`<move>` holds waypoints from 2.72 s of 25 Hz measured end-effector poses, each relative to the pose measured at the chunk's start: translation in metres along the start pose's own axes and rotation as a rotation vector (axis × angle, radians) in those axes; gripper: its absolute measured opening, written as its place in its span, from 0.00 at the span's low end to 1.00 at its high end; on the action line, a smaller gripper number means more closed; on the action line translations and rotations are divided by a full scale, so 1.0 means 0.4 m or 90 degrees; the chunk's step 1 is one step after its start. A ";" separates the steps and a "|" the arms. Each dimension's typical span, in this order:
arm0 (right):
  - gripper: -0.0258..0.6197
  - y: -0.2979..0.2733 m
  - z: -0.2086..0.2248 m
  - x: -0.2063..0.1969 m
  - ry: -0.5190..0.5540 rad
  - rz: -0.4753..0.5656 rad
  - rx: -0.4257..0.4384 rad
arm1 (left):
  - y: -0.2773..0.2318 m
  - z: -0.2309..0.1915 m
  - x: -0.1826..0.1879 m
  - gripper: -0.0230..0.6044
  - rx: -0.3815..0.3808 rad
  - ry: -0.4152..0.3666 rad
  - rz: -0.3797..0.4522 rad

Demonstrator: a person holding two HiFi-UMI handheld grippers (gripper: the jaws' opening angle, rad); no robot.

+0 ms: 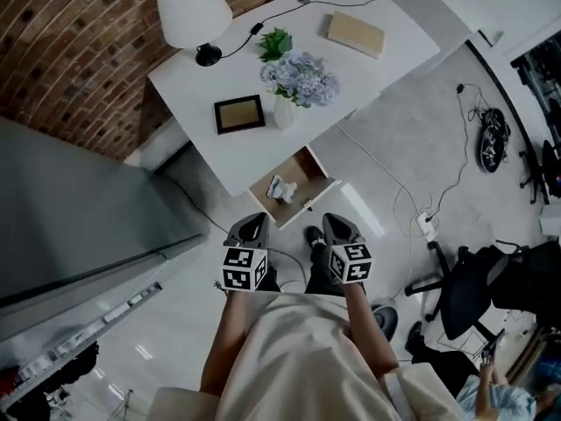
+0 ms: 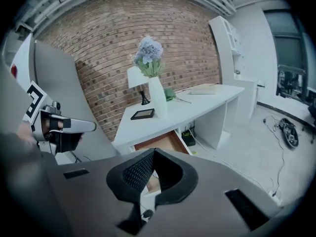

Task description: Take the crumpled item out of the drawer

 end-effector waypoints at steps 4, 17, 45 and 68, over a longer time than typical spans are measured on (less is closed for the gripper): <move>0.08 -0.059 0.020 0.046 0.083 -0.026 0.088 | -0.010 0.005 -0.003 0.06 0.077 0.045 0.017; 0.08 -0.232 0.129 0.034 0.282 -0.110 0.284 | -0.084 0.121 -0.136 0.06 0.276 0.183 0.064; 0.14 -0.805 0.004 -0.337 0.419 -0.275 0.353 | -0.299 -0.079 -0.448 0.06 0.333 0.287 0.087; 0.18 -0.968 -0.026 -0.447 0.486 -0.449 0.339 | -0.294 -0.115 -0.515 0.06 0.359 0.322 0.105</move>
Point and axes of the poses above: the fingertips, and each gripper's own axes: y backward along the fingers, z to its right, x out of its top, the point moved 5 cm from there along y, backward along the fingers, and after that the axes turned 8 degrees about -x, right-handed, at the moved point
